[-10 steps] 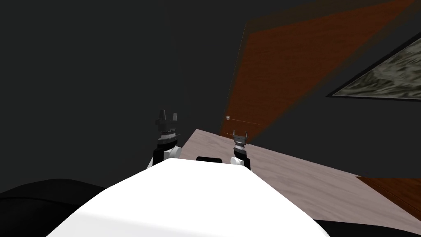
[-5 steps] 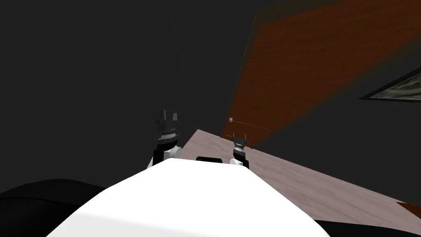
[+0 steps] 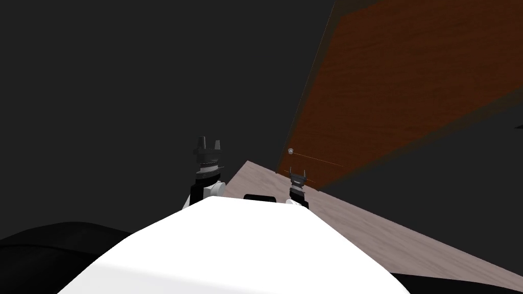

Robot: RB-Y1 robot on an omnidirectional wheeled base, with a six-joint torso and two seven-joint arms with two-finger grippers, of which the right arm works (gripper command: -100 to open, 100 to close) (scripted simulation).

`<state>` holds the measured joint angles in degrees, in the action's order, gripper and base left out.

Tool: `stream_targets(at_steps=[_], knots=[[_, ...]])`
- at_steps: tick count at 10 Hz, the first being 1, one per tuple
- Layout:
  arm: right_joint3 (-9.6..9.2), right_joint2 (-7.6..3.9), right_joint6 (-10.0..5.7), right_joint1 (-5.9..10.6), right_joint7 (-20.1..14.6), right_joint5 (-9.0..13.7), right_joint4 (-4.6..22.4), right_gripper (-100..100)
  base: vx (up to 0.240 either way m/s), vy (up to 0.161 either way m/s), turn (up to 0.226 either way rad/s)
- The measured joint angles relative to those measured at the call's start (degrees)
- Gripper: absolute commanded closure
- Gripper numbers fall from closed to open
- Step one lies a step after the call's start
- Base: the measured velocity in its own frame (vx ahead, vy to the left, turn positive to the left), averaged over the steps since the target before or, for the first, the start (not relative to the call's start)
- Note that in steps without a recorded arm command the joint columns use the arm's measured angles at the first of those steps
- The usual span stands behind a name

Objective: Pull the door open

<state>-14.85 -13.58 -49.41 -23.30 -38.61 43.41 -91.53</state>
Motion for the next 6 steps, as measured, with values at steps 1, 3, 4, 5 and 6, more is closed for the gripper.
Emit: stream_targets(at_steps=[1,3,4,5,6], knots=[[-0.56,-0.47,-1.06,0.15,-1.2,1.1,1.6,-100,0.097,-0.027,0.117],[-1.53,-1.12,-2.4,0.16,-2.8,3.6,3.5,-100,0.1,-0.038,0.13],[-1.87,-1.67,-2.94,0.15,-3.7,5.0,4.4,-100,0.098,-0.05,0.125],[-2.36,-1.82,-3.51,0.32,-4.4,6.1,5.4,-100,0.102,-0.04,0.098],[-2.81,-2.04,-4.11,0.63,-5.1,7.3,6.5,-100,0.093,-0.03,0.115]])
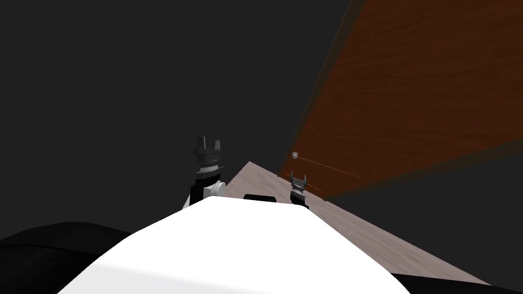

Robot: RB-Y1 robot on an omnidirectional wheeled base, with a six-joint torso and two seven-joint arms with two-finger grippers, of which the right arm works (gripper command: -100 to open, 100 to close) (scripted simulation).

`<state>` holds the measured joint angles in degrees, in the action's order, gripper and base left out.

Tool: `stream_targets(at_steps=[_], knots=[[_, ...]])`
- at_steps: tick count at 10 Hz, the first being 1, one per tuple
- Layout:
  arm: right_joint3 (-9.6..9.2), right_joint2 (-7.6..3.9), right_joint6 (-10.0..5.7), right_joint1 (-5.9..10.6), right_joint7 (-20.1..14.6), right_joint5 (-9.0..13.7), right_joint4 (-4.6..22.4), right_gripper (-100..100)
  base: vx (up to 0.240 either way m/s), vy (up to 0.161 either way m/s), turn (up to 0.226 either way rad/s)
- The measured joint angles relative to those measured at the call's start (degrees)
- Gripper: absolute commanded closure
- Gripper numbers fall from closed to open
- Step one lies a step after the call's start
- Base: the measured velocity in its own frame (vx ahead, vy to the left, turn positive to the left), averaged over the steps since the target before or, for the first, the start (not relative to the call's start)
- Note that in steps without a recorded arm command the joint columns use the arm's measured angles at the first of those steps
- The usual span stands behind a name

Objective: Pull the door open

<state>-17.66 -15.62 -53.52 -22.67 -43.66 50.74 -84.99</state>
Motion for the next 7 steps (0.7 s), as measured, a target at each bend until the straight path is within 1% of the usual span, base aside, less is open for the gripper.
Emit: stream_targets(at_steps=[5,6,7], knots=[[-2.33,-1.39,-3.37,0.43,-3.9,5.5,5.2,-100,0.086,-0.034,0.109],[-2.68,-1.54,-3.74,0.49,-4.3,6.7,5.7,-100,0.088,-0.054,0.097],[-3.03,-1.93,-4.24,0.65,-5.0,7.8,6.7,-100,0.084,-0.056,0.127]])
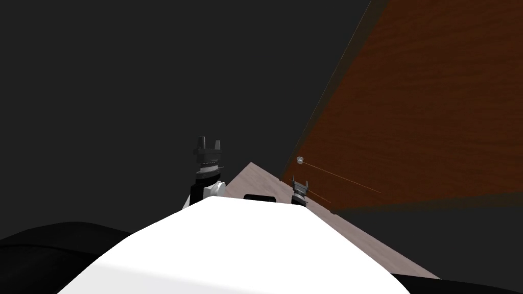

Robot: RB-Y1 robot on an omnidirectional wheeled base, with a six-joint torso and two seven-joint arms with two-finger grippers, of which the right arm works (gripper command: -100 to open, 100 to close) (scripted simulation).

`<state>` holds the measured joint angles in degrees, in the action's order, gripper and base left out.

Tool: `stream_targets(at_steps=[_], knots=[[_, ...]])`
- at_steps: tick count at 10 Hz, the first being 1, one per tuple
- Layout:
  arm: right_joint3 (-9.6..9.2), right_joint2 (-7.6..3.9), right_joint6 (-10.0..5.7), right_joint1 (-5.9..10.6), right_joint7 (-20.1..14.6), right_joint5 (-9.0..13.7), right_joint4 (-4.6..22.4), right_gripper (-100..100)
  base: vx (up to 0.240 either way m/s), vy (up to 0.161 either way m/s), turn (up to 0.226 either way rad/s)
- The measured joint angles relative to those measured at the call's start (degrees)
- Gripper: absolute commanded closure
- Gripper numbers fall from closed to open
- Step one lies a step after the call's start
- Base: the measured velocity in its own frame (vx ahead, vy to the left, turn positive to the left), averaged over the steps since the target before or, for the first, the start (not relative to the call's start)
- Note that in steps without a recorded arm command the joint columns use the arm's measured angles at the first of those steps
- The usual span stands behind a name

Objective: Pull the door open

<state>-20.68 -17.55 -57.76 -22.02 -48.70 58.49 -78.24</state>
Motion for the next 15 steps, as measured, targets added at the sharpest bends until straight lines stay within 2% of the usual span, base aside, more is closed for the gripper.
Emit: stream_targets(at_steps=[1,3,5,11,12,15], knots=[[-0.3,-0.43,-0.57,0.36,-1.0,1.1,1.3,-100,0.117,-0.066,0.175],[-1.44,-1.12,-2.01,-0.13,-2.5,3.7,2.8,-100,0.114,-0.059,0.086],[-2.2,-1.53,-3.3,0.67,-4.2,5.6,5.5,-100,0.097,-0.058,0.097],[-4.65,-3.42,-6.75,1.13,-8.6,12.4,11.0,-100,0.112,-0.074,0.097],[-4.68,-3.45,-6.85,1.19,-8.8,12.5,11.2,-100,0.115,-0.017,-0.024],[-4.38,-5.22,-6.65,1.74,-12.4,12.2,14.0,-100,0.129,0.007,-0.01]])
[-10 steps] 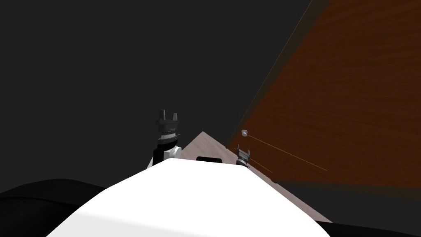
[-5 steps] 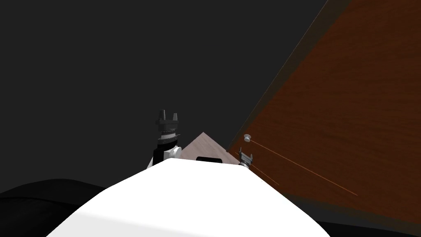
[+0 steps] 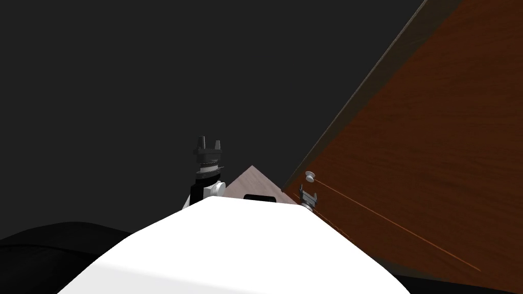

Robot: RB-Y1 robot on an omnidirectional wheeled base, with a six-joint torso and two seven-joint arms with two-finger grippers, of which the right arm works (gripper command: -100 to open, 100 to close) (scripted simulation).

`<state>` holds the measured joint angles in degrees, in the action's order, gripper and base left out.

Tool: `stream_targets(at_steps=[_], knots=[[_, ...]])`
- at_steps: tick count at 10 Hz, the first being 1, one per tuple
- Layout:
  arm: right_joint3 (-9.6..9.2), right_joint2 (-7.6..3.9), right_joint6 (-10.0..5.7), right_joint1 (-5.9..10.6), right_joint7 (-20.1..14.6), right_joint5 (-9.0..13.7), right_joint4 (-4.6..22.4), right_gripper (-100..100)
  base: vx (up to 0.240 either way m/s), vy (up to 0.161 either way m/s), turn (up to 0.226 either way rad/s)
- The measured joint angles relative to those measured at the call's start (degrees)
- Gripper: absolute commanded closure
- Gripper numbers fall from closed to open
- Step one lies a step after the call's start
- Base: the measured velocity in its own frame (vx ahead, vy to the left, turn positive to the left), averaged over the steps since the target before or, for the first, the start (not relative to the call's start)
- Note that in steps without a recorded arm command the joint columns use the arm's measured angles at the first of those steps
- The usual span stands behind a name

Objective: Pull the door open

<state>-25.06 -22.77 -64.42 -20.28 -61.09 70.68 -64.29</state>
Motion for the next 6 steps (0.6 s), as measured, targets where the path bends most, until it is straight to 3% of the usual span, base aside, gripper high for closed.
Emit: stream_targets(at_steps=[3,6], knots=[[0.27,-1.52,0.3,0.02,-2.7,-0.3,1.6,-100,0.104,-0.018,-0.011],[0.4,-3.1,0.23,0.96,-6.9,-0.9,5.4,-100,0.101,-0.002,-0.014]])
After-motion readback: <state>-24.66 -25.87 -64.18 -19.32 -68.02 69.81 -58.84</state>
